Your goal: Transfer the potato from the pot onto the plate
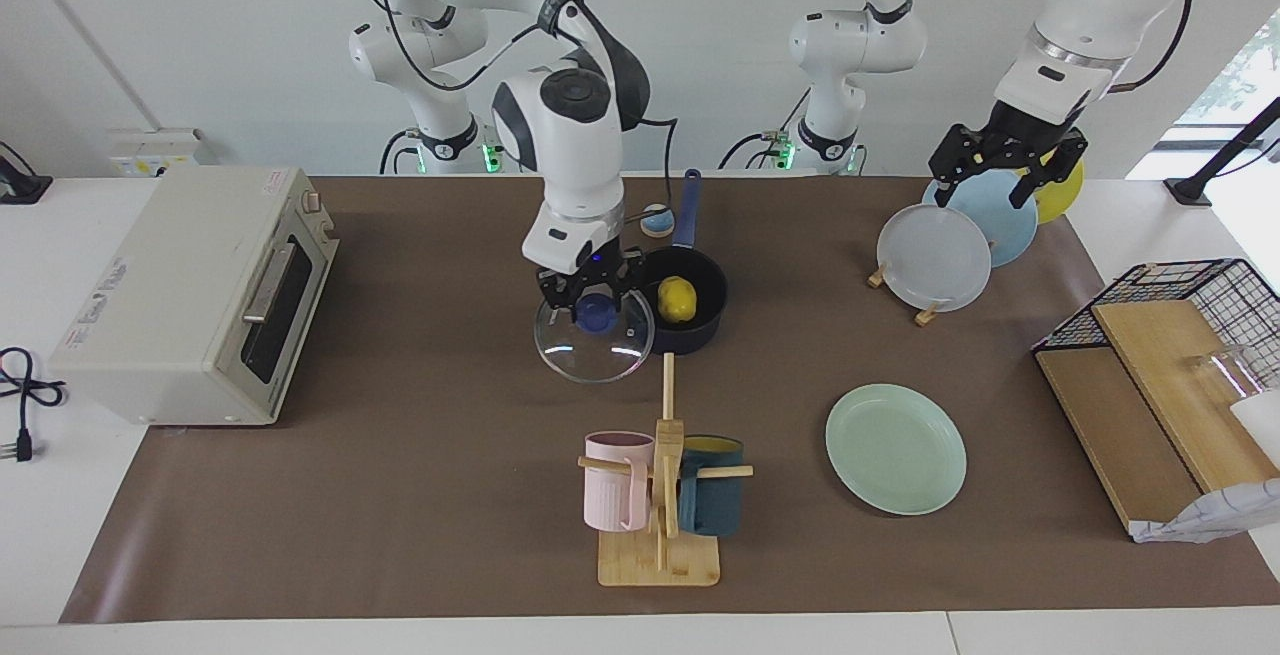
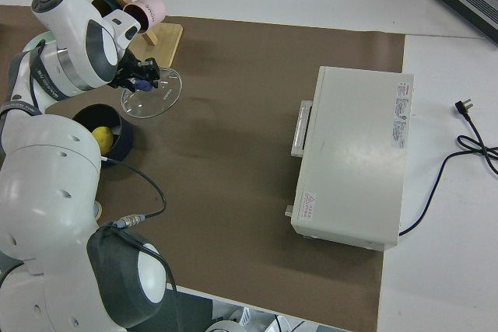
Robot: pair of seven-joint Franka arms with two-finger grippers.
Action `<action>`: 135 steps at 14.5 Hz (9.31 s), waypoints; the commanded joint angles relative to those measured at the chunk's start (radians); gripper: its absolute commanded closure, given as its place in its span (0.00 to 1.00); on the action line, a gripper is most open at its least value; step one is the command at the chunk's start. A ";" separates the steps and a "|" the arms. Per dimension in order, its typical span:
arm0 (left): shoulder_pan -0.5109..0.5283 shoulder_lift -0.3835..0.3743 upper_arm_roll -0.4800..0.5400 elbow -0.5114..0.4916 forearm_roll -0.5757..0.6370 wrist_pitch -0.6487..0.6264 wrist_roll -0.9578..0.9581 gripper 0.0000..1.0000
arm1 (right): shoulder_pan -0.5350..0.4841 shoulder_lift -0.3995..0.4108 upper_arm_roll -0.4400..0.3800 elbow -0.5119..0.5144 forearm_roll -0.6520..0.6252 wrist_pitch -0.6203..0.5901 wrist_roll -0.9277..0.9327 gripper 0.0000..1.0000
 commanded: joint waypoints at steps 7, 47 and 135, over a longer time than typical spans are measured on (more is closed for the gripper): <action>-0.230 -0.045 0.008 -0.178 -0.015 0.171 -0.312 0.00 | -0.359 -0.136 0.015 -0.401 0.014 0.272 -0.495 0.58; -0.544 0.291 0.014 -0.441 0.031 0.740 -0.458 1.00 | -0.381 -0.294 -0.008 -0.044 -0.013 -0.379 -0.127 0.00; 0.071 -0.028 0.054 -0.014 0.022 -0.104 0.094 0.00 | -0.405 -0.258 -0.029 0.055 0.005 -0.415 -0.122 0.00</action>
